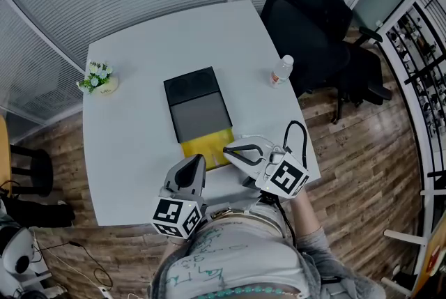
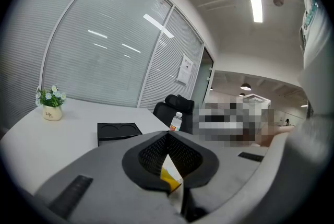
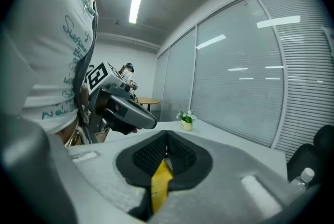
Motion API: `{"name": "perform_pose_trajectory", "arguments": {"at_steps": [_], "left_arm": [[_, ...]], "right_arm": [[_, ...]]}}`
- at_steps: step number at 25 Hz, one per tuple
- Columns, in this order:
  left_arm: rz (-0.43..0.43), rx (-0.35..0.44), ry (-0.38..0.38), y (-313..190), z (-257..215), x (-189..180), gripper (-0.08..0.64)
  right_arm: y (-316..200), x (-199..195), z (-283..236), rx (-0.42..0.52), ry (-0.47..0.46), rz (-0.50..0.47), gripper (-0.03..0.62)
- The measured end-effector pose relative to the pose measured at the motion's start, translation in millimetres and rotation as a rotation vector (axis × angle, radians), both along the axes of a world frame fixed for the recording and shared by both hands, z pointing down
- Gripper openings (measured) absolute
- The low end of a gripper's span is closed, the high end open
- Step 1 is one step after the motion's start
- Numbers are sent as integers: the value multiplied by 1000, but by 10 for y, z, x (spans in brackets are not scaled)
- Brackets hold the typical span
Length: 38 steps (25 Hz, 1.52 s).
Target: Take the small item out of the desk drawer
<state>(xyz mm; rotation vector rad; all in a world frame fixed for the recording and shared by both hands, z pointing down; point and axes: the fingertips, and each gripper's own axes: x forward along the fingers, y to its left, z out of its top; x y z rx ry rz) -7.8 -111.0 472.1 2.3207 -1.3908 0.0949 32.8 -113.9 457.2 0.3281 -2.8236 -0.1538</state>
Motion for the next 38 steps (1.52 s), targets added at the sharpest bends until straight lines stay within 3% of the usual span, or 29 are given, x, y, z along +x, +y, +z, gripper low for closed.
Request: {"name": "perform_pose_trajectory", "arguments": {"at_steps": [9, 14, 21, 30, 34, 38], "left_arm": [[2, 128, 28, -150, -361, 7, -3], [-17, 223, 38, -182, -708, -17, -3], [-19, 345, 29, -129, -984, 17, -3], [-35, 325, 39, -143, -915, 32, -3], [-34, 323, 37, -136, -911, 37, -3], [-32, 320, 33, -134, -895, 35, -3]], "right_arm": [[-47, -132, -487, -26, -248, 61, 3], [-50, -161, -799, 33, -317, 108, 3], [1, -214, -912, 105, -294, 135, 3], [-12, -227, -809, 83, -264, 153, 3], [16, -217, -776, 122, -209, 126, 3], [13, -207, -793, 98, -241, 148, 3]]}}
